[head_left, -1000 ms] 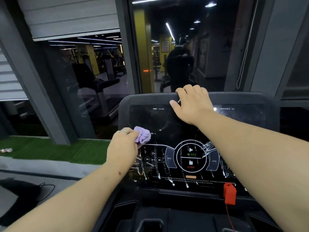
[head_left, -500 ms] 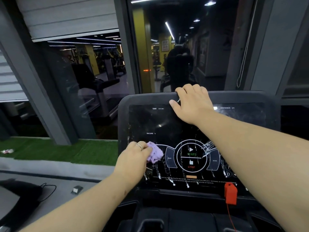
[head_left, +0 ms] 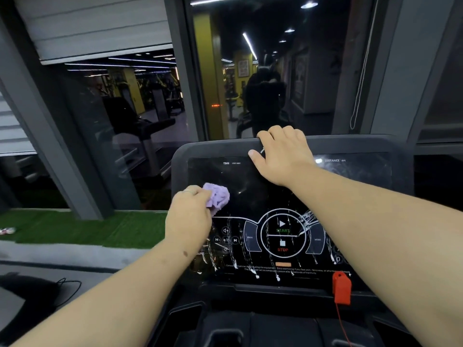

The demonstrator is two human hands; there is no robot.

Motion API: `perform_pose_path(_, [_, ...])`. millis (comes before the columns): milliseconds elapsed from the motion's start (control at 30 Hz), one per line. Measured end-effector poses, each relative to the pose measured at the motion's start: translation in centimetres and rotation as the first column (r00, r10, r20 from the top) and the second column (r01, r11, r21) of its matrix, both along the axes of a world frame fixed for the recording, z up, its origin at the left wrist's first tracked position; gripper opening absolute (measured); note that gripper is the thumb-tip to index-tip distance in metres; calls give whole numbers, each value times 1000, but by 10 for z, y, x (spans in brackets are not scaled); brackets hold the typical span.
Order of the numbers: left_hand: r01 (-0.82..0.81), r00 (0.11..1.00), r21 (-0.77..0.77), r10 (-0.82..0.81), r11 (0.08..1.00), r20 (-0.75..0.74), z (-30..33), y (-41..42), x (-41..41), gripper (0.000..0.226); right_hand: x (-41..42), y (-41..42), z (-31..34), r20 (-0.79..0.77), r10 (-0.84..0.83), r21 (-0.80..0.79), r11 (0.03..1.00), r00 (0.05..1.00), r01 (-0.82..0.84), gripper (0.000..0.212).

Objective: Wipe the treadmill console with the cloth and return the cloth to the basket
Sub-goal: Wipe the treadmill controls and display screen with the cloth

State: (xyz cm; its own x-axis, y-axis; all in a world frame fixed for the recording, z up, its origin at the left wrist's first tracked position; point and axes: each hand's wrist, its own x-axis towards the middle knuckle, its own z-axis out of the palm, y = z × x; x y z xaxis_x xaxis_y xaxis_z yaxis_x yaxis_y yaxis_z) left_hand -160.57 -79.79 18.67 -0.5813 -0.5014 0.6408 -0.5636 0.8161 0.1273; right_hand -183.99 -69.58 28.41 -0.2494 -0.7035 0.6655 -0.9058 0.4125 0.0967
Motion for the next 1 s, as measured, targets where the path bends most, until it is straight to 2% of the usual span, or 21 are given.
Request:
perform_pose_path(67, [15,1000,17,-16,1000,16,-7,14,-6,12,0,0,0,3,-4,9,1000,1000,4,54])
perform_pose_path(200, [138,969,-23,-131,990,209,-23,47,-2,26,1,1,0,11,8,1,1000,1000,-8,56])
perform_pose_path(233, [126,971,-19,-120,992,209,-15,36,-2,24,1,1,1,11,10,3,1000,1000,-10,55])
perform_pose_path(367, [-14,1000,20,14,1000,3,4,13,-11,12,0,0,0,7,-5,7,1000,1000,5,54])
perform_pose_path(533, [99,979,9,-99,995,176,-25,48,-10,27,0,1,0,3,9,3,1000,1000,-9,54])
perform_pose_path(633, [18,997,-16,-17,1000,74,-3,17,-16,18,0,1,0,6,5,7,1000,1000,-5,55])
perform_pose_path(700, [-22,999,19,22,1000,-26,-2,20,-19,17,0,1,0,7,2,5,1000,1000,-2,54])
perform_pose_path(733, [-13,1000,27,13,1000,-26,-10,28,-20,16,0,1,0,9,3,4,1000,1000,-3,54])
perform_pose_path(867, [130,971,-28,-122,991,208,-29,52,-6,29,0,1,0,4,5,10,1000,1000,-5,55])
perform_pose_path(933, [56,978,-50,-45,997,203,-2,26,3,26,1,2,1,5,6,9,1000,1000,-6,55])
perform_pose_path(1000, [-65,995,-78,71,995,75,25,-10,13,18,1,2,1,0,2,10,1000,1000,-2,55])
